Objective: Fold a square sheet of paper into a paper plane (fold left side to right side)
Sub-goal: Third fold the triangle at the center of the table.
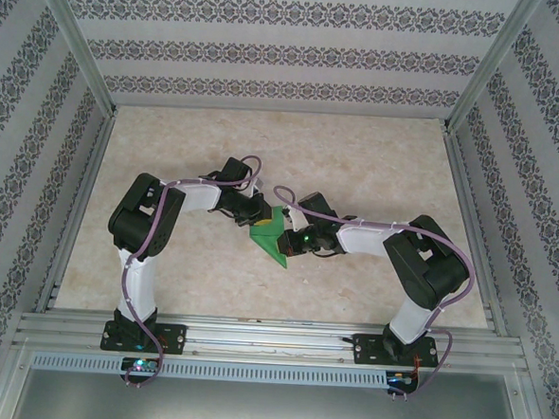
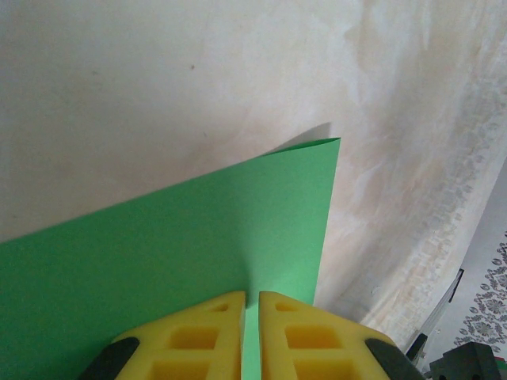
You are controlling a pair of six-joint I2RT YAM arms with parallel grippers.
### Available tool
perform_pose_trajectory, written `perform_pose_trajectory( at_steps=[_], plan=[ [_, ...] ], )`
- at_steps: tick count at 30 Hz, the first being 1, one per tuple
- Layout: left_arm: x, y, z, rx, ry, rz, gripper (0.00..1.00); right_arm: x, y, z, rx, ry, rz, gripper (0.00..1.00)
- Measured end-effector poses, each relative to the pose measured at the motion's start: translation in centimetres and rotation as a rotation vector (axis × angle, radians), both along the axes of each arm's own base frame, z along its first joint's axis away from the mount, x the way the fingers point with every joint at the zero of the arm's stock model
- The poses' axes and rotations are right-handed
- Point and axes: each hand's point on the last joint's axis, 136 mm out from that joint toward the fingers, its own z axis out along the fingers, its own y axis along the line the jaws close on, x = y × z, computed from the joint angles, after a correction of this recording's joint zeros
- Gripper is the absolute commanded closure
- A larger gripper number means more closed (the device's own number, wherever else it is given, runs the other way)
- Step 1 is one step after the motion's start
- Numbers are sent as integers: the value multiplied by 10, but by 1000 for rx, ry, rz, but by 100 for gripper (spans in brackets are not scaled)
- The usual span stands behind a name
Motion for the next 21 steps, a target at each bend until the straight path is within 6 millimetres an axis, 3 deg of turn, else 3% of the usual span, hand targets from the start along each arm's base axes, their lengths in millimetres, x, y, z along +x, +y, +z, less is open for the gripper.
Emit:
perform_pose_trajectory(
  at_steps=[21],
  plan=[
    [0, 0, 0, 1, -1, -1, 86, 0, -4, -8, -31, 17, -9, 100]
  ],
)
